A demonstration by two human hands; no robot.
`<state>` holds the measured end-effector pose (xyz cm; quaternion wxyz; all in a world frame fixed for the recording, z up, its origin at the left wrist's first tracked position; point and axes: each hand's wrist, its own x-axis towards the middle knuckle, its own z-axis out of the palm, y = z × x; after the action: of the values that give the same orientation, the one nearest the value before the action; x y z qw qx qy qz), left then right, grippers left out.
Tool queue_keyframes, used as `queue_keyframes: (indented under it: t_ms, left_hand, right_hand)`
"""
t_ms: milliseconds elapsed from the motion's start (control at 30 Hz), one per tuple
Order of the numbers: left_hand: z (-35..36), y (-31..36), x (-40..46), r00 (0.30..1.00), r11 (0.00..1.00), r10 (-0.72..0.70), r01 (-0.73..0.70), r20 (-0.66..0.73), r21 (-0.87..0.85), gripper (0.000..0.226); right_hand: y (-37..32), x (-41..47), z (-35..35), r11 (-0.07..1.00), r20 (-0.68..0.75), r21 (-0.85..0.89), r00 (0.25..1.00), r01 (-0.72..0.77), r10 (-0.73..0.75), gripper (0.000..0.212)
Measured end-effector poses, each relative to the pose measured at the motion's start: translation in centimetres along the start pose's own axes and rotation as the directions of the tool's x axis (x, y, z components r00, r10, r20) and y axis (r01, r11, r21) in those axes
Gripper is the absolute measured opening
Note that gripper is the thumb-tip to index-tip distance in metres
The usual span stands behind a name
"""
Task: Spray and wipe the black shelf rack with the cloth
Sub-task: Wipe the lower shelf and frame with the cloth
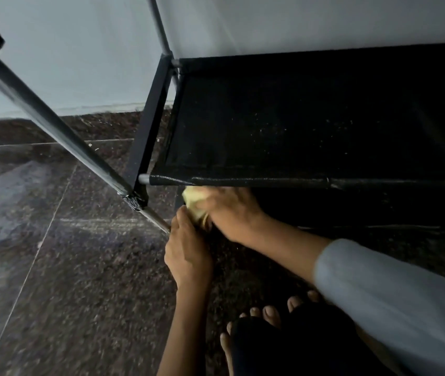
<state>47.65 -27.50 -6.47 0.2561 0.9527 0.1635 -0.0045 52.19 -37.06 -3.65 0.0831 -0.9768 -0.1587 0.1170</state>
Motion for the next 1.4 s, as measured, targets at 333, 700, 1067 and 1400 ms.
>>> queue_keyframes:
  t_ms: [333,700,1067,1400]
  left_hand:
    - [0.4,0.6,-0.6,0.993,0.973,0.058,-0.079,0.101,0.218,0.042]
    - [1.6,2.2,-1.9,0.968,0.98,0.106,-0.141,0.228,0.143,0.065]
    - [3.8,4.3,-2.0,0.908,0.936,0.171,-0.271,0.382,0.225,0.071]
    - [4.1,6.4,-2.5,0.903,0.926,0.031,-0.188,0.429,0.327,0.068]
  right_hand:
    - [10.9,-7.8,1.1,0.934,0.015,-0.063,0.936,-0.351,0.352,0.043]
    - [11.9,-7.5,0.7,0.618,-0.167,0.444,0.618,-0.649,0.768,0.066]
    - [13.1,-9.4,1.2,0.927,-0.045,0.041,0.926,-0.373,0.375,0.044]
    - [22.9,-16.6,-2.3,0.528,0.055,0.053,0.53,-0.848,0.846,0.043]
